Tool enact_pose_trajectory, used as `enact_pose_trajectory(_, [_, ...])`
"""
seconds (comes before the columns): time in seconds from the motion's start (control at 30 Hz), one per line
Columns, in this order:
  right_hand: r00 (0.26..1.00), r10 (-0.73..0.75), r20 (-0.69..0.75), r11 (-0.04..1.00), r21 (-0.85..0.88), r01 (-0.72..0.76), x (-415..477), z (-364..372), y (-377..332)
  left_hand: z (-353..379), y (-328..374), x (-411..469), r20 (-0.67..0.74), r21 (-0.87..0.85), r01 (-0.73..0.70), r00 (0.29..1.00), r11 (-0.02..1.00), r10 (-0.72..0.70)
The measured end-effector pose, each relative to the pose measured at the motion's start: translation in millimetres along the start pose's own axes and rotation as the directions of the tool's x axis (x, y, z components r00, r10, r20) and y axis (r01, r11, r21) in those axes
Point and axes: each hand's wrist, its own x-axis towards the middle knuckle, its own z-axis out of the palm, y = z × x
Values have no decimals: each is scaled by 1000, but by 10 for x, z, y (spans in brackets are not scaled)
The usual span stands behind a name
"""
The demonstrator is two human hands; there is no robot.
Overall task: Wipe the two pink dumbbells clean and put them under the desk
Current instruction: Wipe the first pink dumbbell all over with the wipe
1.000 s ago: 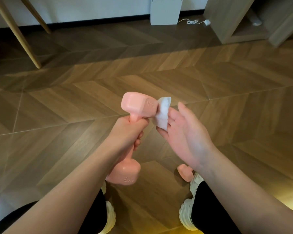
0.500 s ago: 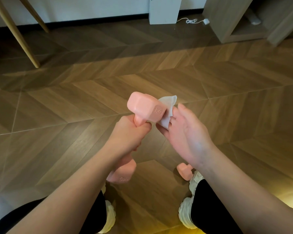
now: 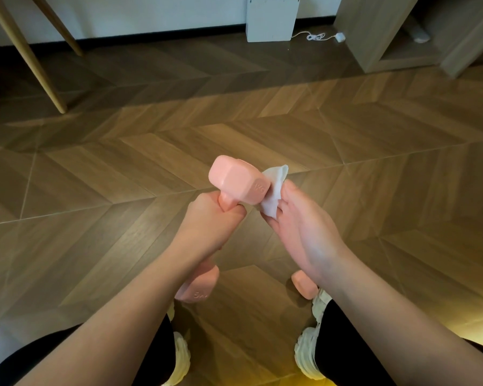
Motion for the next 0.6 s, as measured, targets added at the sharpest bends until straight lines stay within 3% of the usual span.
enact_pose_trajectory(0.1, [998,-63,-6,959,-278,59,-15,-30,16,-49,23,-32,2,202,-96,995,975,98])
enact_pose_trajectory(0.2, [990,-135,30,893,-429,135,-42,-66,-6,-69,11,-102,37,367,-226,973,902,228])
enact_pose_trajectory(0.33, [956,-263,126,792,-538,289,-115,-67,-66,-57,-52,-149,66,344,-295,955,892,290])
enact_pose_trajectory(0.47, [893,-383,236,625,-646,439,-190,-76,-61,-47,-28,-119,53,333,-240,970,912,236])
enact_pose_trajectory(0.53, [877,-408,252,575,-675,462,-207,-101,-69,-55,-21,-96,49,353,-232,972,906,230])
enact_pose_trajectory(0.6, [896,-396,200,597,-686,416,-193,-106,-101,-62,-19,-97,79,417,-273,961,867,265])
